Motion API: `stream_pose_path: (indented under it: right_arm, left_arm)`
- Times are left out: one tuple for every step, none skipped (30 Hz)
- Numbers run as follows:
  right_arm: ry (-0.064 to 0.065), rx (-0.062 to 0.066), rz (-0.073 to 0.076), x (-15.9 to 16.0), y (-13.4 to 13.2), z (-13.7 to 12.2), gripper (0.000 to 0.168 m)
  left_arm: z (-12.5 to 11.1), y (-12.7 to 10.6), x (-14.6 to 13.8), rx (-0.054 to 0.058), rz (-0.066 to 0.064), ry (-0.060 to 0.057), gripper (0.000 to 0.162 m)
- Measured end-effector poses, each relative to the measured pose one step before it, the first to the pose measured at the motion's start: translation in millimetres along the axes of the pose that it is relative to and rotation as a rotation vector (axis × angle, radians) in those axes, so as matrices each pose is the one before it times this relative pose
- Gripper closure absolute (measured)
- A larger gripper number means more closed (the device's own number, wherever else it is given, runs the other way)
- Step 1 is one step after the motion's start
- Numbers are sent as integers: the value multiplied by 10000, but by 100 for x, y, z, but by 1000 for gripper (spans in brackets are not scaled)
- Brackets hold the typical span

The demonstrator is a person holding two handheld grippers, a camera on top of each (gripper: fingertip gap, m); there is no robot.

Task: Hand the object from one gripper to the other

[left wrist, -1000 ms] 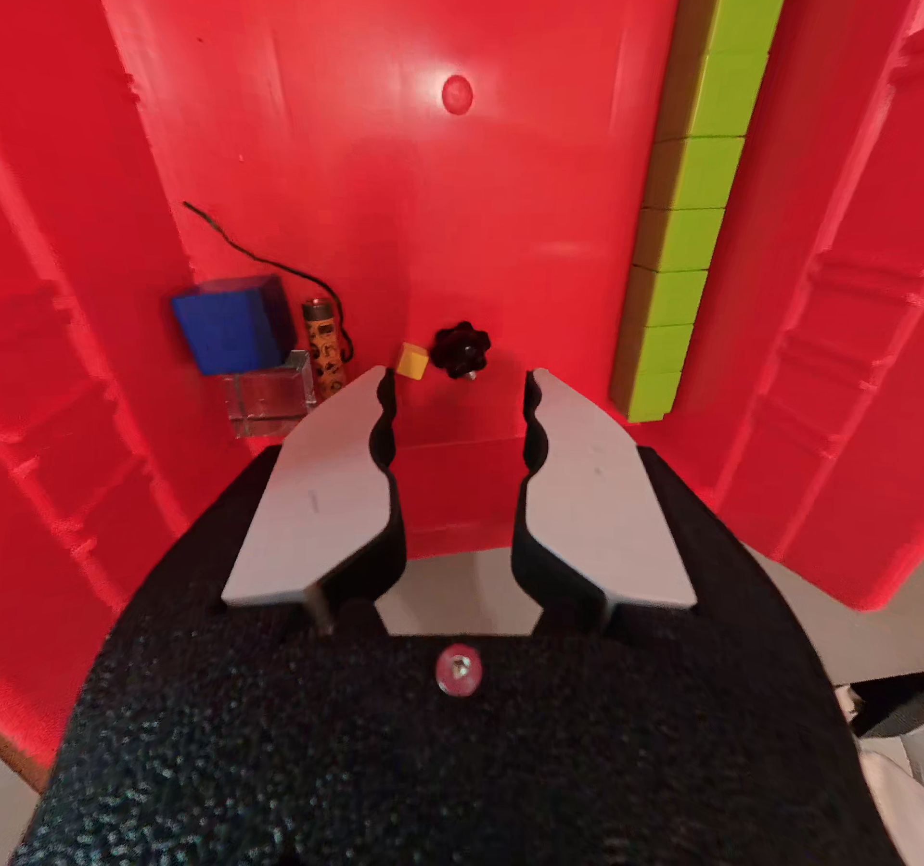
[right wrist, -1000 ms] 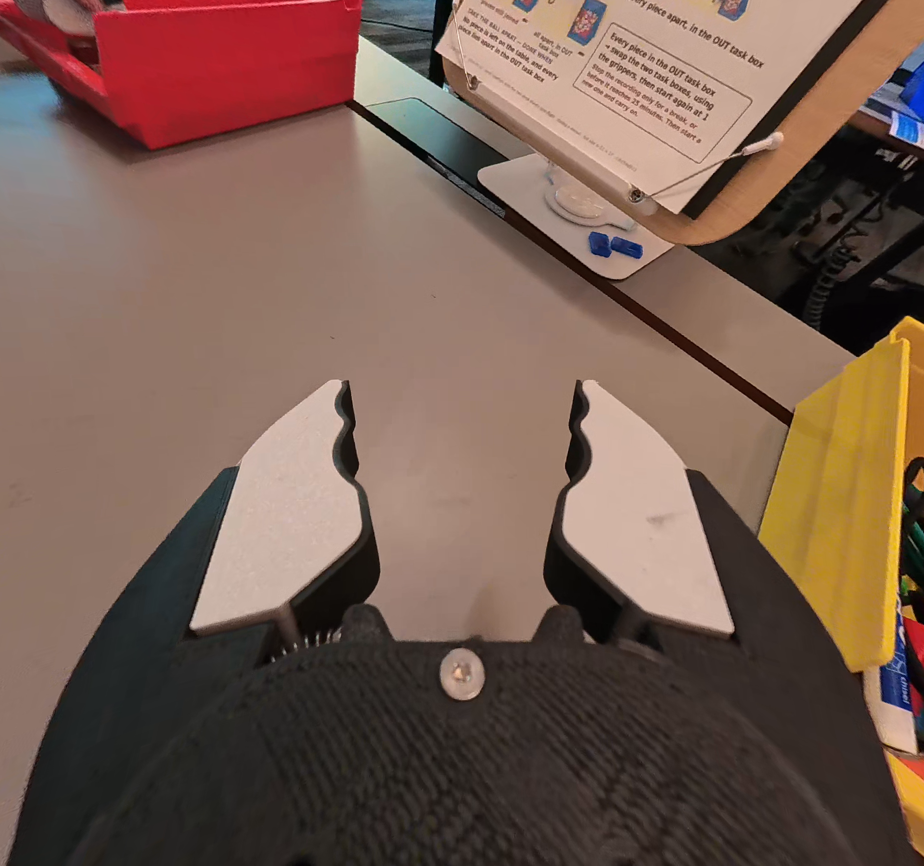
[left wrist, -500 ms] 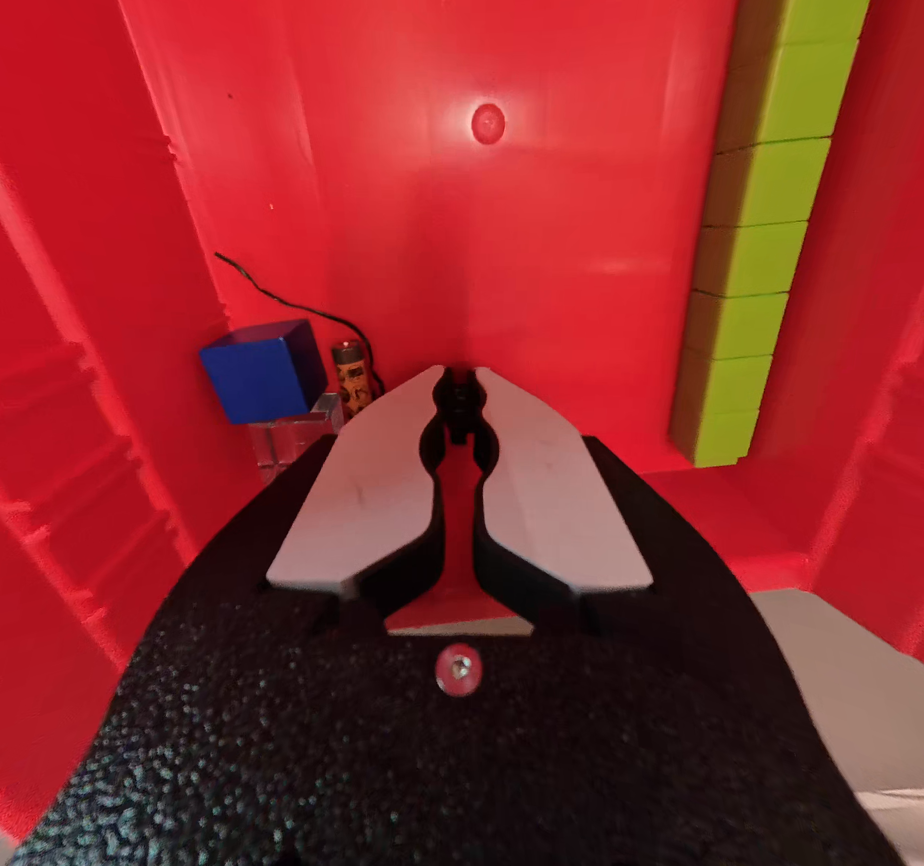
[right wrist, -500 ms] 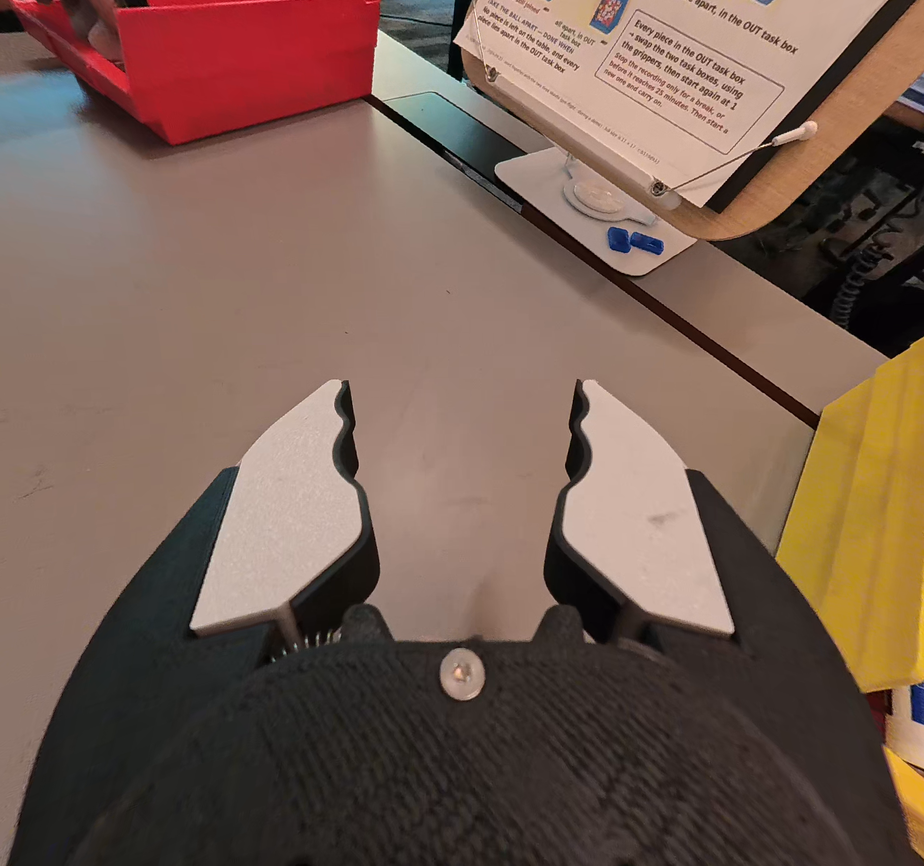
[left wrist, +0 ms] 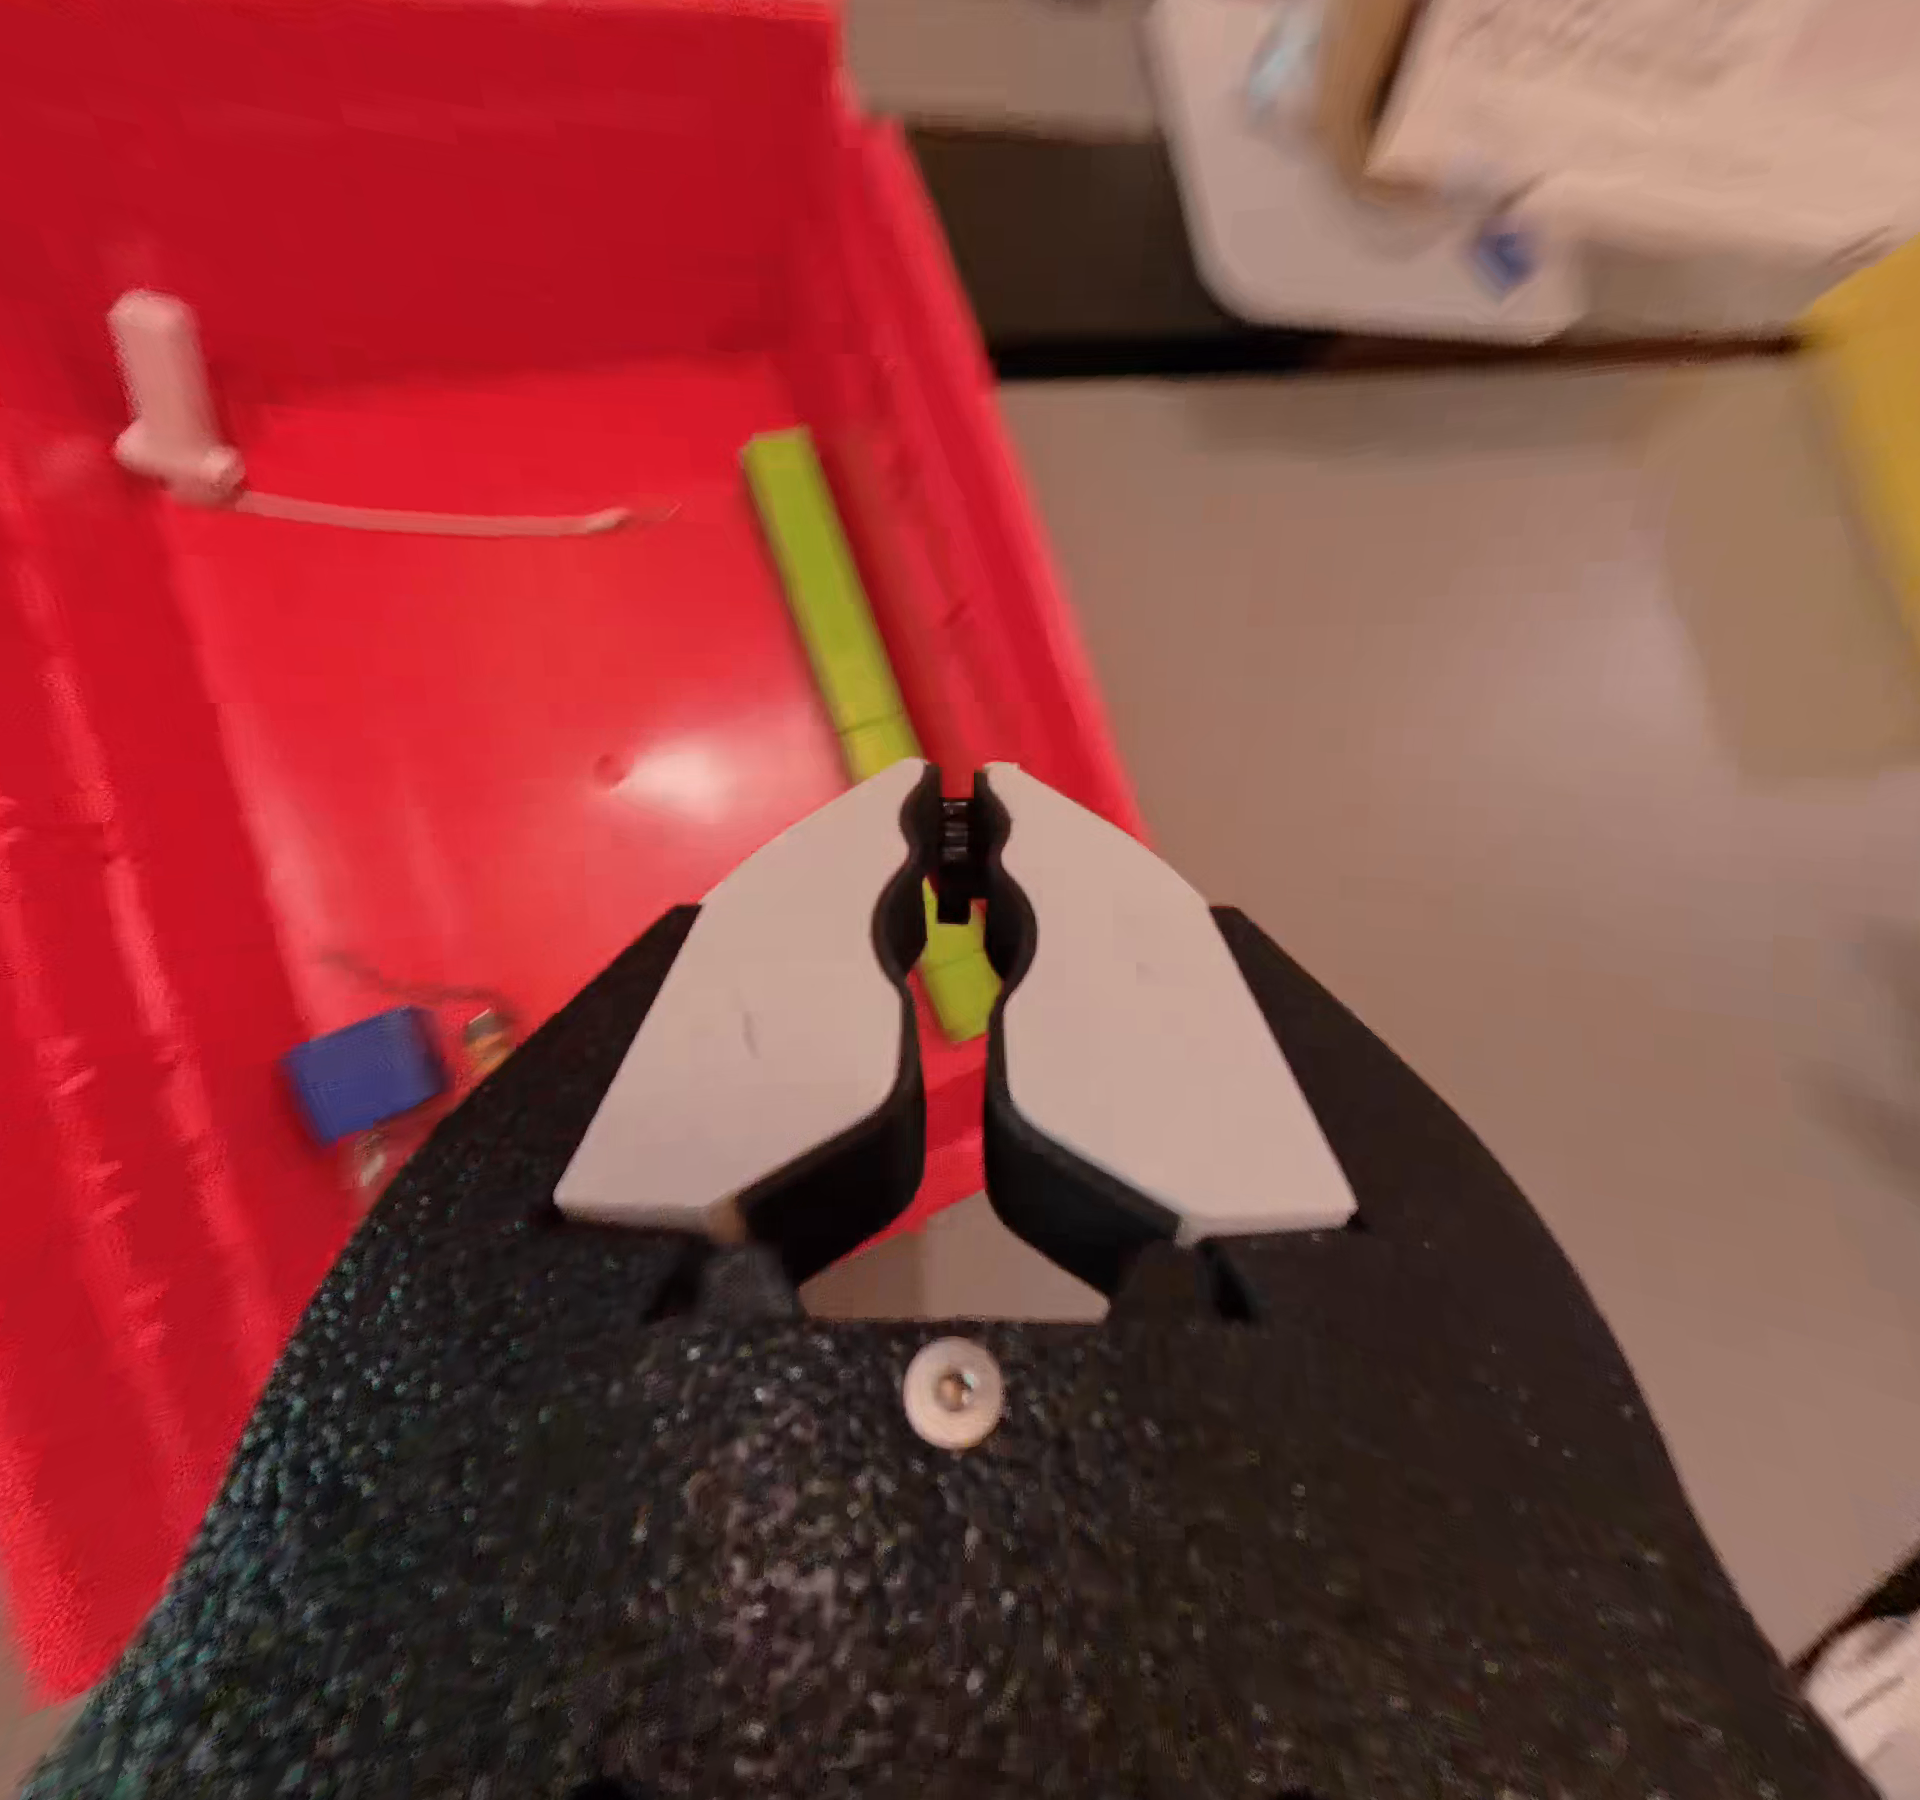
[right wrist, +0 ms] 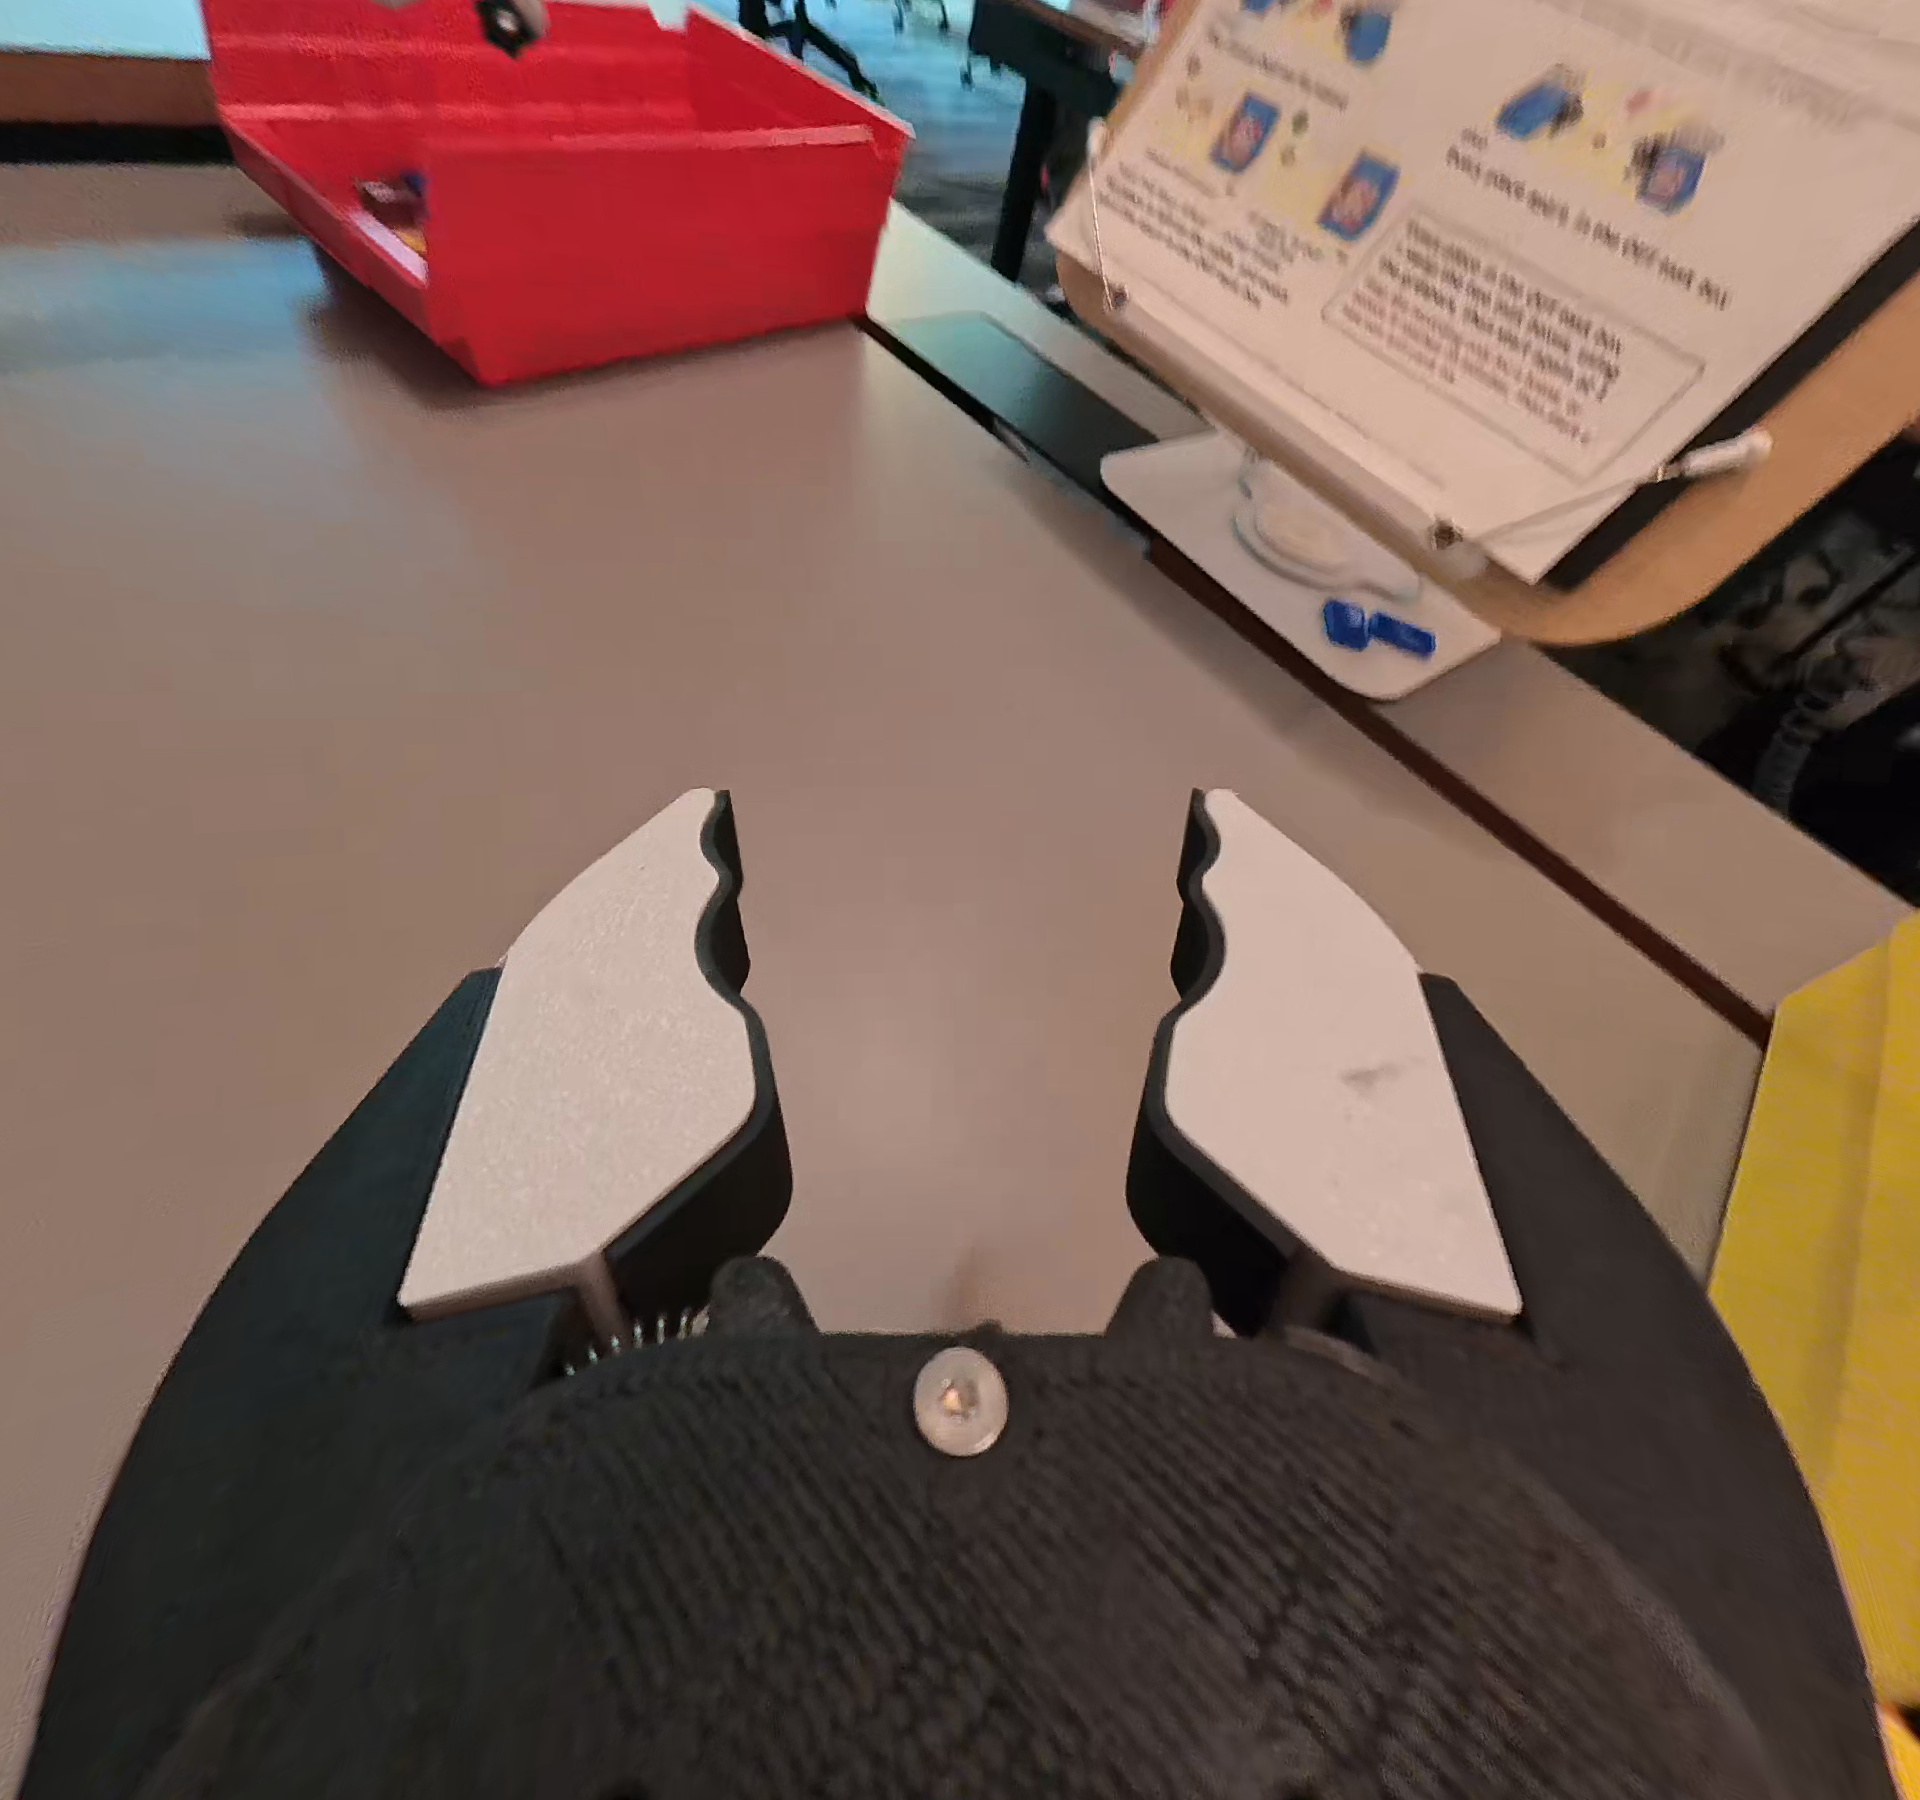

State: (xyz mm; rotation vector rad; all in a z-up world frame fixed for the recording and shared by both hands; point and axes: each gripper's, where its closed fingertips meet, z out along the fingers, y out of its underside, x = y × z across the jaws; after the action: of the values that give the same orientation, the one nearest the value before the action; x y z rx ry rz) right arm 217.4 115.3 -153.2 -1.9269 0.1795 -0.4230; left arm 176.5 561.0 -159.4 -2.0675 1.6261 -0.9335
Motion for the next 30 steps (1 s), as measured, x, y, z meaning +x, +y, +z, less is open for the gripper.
stream_pose_path:
  right_arm:
    - [-43,370,-135,-427,-692,26,87]
    - [34,443,-102,-336,-806,30,87]
    - [97,563,-95,-299,-968,28,89]
    - [36,602,-159,-455,-995,23,94]
    - [-14,661,-212,-598,-1101,33,97]
    - [61,658,-229,-576,-1136,59,101]
    - [68,558,-265,-595,-1036,107,105]
    - [86,475,-325,-550,-971,160,109]
    - [257,383,-311,-292,-876,230,112]
    - [377,321,-242,-137,-825,284,113]
    - [216,347,-176,-376,-810,306,114]
    - [101,332,-109,-543,-691,324,119]
    - [66,160,-16,-595,-377,360,124]
    - [-136,1,7,-863,-82,388,127]
    - [-297,-63,-55,-1030,93,359,129]
    - [-25,-132,-122,-590,272,305,129]
    - [305,-218,-176,-37,396,184,129]
    - [275,-134,-159,49,269,58,129]
    - [42,34,-54,-147,24,-24,131]
    - [-73,15,27,-226,42,-55,134]
    - [49,-135,44,-4,264,-37,139]
    - [92,-121,68,109,255,-58,142]
    - [-38,35,135,-16,-11,-101,146]
    - [-146,110,182,-137,-169,-114,150]
    - [-67,80,190,-51,-173,-95,151]
    - [-10,53,156,-8,-159,-82,151]
    - [-30,-21,105,-49,-51,-37,152]
    - [18,-129,61,11,131,22,152]
    - [63,-126,38,61,162,33,153]
    - [23,33,34,19,-22,-4,160]
  left_arm:
    - [-799,-1008,1679,682,-137,653,157]
    - [-714,-885,1962,619,-134,717,157]
    - [-567,-723,2265,561,-122,770,157]
    - [-367,-544,2502,520,-61,806,157]
    - [-101,-250,2520,418,-14,743,157]
    - [184,108,2404,262,36,642,157]
    - [424,382,2240,183,74,558,157]
    - [615,587,2044,144,80,475,157]
    - [776,778,1872,108,55,402,157]
    - [882,916,1757,99,87,373,157]
    - [975,1010,1569,83,117,286,157]
    - [979,1050,1351,74,117,174,157]
    - [973,1014,1225,100,114,121,157]
    - [956,1011,1152,84,148,79,157]
    - [897,1036,1014,9,217,7,157]
    - [804,964,900,-21,244,-52,157]
    - [698,821,908,-18,234,-26,157]
    - [570,681,854,-24,196,-22,157]
    - [443,477,714,28,192,-69,157]
    - [347,356,640,23,180,-54,157]
    - [304,391,614,-77,148,-4,157]
    - [271,357,478,-96,121,-22,157]
    - [220,243,406,-43,104,-3,157]
    - [166,207,433,-50,39,91,157]
    - [92,121,327,-9,-38,77,157]
    - [27,26,191,32,-20,8,157]
    - [-4,32,138,-4,29,11,157]
    - [-29,-8,153,17,-3,18,157]
    - [-40,-59,196,54,-29,35,157]
    - [-19,-7,202,-6,11,31,157]
